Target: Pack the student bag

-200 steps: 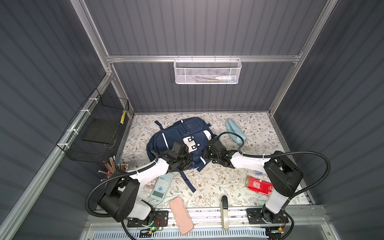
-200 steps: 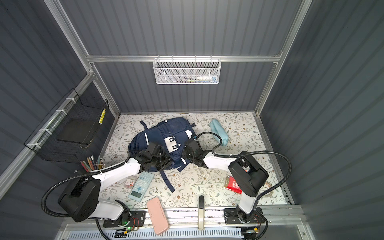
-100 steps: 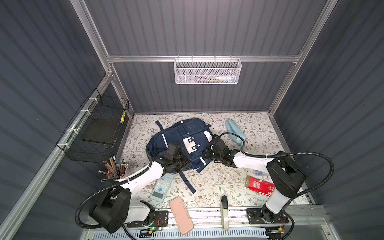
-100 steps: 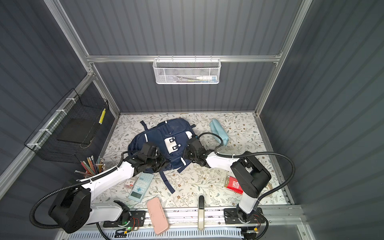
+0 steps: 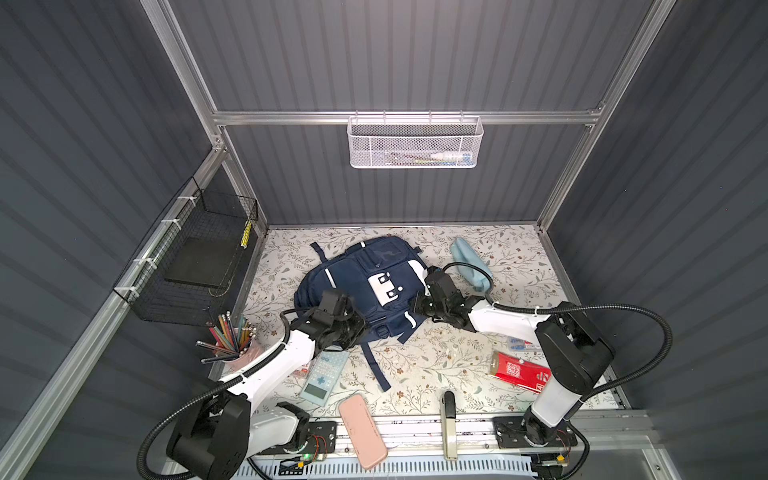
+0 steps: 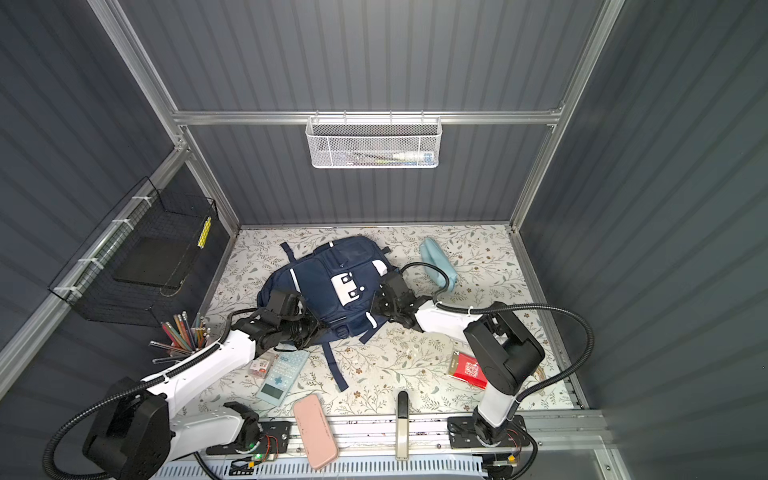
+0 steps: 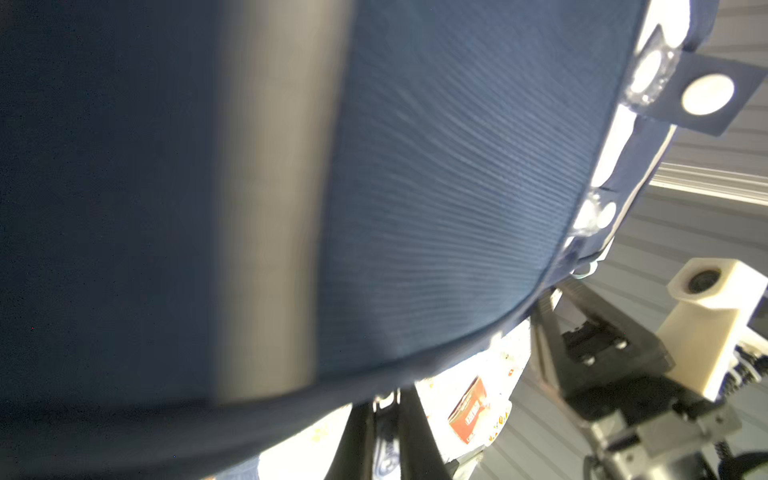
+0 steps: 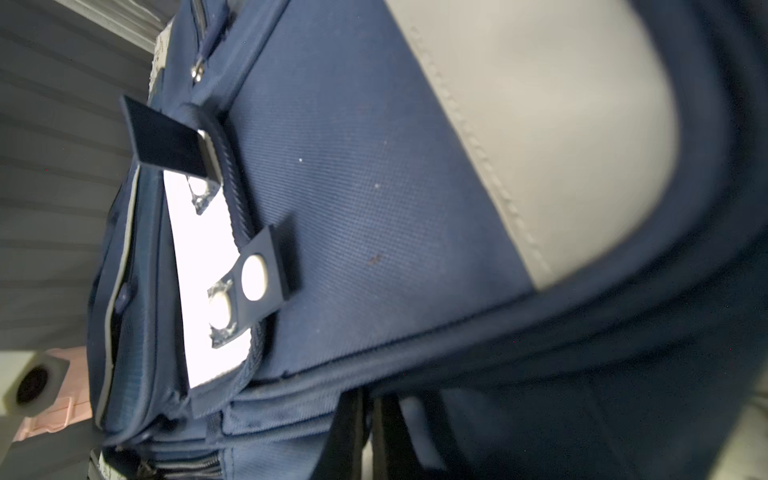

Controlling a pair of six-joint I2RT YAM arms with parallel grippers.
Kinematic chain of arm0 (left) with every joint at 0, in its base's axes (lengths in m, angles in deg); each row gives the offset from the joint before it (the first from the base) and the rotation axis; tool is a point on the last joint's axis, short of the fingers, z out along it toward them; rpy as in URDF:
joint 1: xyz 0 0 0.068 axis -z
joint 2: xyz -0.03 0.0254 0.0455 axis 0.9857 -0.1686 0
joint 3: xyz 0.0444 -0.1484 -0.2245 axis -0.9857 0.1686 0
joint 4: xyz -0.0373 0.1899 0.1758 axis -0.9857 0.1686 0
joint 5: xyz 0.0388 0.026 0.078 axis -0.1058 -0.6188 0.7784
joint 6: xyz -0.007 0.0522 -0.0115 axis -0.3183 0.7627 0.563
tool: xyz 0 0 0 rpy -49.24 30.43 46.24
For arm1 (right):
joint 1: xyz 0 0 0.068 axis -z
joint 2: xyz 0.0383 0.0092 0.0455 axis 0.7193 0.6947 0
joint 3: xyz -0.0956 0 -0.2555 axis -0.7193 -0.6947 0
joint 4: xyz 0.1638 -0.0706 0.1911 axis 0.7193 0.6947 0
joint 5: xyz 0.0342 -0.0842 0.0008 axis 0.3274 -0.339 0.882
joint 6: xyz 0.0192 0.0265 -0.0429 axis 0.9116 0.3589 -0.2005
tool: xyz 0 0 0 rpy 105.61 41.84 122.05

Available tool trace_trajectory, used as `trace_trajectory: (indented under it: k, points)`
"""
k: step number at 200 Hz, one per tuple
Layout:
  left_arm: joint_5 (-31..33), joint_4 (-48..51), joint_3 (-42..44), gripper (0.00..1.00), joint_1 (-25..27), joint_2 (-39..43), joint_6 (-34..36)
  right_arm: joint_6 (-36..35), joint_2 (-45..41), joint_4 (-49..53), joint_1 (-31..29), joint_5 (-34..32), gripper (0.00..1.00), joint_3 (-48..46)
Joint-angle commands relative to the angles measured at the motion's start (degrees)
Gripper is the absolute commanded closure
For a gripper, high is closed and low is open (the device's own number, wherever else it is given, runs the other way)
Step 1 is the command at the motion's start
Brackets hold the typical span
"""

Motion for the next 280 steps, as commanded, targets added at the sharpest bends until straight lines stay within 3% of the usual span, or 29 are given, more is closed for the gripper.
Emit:
trace_trajectory:
  k: [1,52,69,81,103,119,134,172,203,236,242,263,280]
  points:
    - [2.17,4.48,1.7,1.0,-2.05,2.59,2.02,-4.64,-1.01,8.29,5.75,-6.34,1.0,1.28]
    - [2.3,4.88,1.82,1.0,-3.03,7.49,6.16,-9.13,3.32,12.97,9.1,-5.55,1.0,8.48]
    - [0.02,1.03,2.67,1.0,-3.03,8.76,7.55,-11.2,4.67,15.58,9.54,-5.77,1.0,12.22]
    - [-3.42,-4.45,3.35,1.0,-3.03,8.6,8.5,-11.99,4.25,15.78,9.37,-3.88,0.91,13.25]
    - [-6.83,-3.77,-0.49,1.0,-3.03,6.24,11.85,-11.86,0.02,16.19,7.22,-2.63,0.53,12.29]
    - [-6.81,-4.74,-1.98,1.0,-3.03,5.66,11.99,-8.69,-3.9,19.41,4.77,-2.17,0.37,11.34]
    - [-7.58,-6.22,-2.4,1.0,-2.95,5.11,11.06,-2.87,-6.03,20.7,1.53,-0.12,0.3,9.27]
    - [-9.73,-8.24,-3.06,1.0,-2.95,3.84,10.23,7.24,-5.45,13.14,-9.59,-1.11,0.26,6.32]
    - [-10.4,-7.6,-3.07,1.0,-2.95,4.1,10.21,13.05,-1.69,-1.04,-10.32,-1.04,0.28,3.16]
    - [-10.22,-6.94,-1.79,1.0,-2.95,6.01,9.74,13.98,2.67,-4.58,-9.23,-3.24,0.32,2.85]
    - [-10.21,-6.82,-1.51,1.0,-2.95,6.24,9.59,12.73,3.04,-3.29,-9.14,-4.05,0.39,3.5]
    - [-9.47,-6.11,-0.68,1.0,-3.03,7.2,9.57,9.1,2.74,-1.45,-8.14,-5.66,0.81,3.03]
    - [-7.72,-3.15,-1.33,1.0,-3.28,7.66,11.61,7.41,0.51,-0.93,-6.98,-5.84,0.98,0.66]
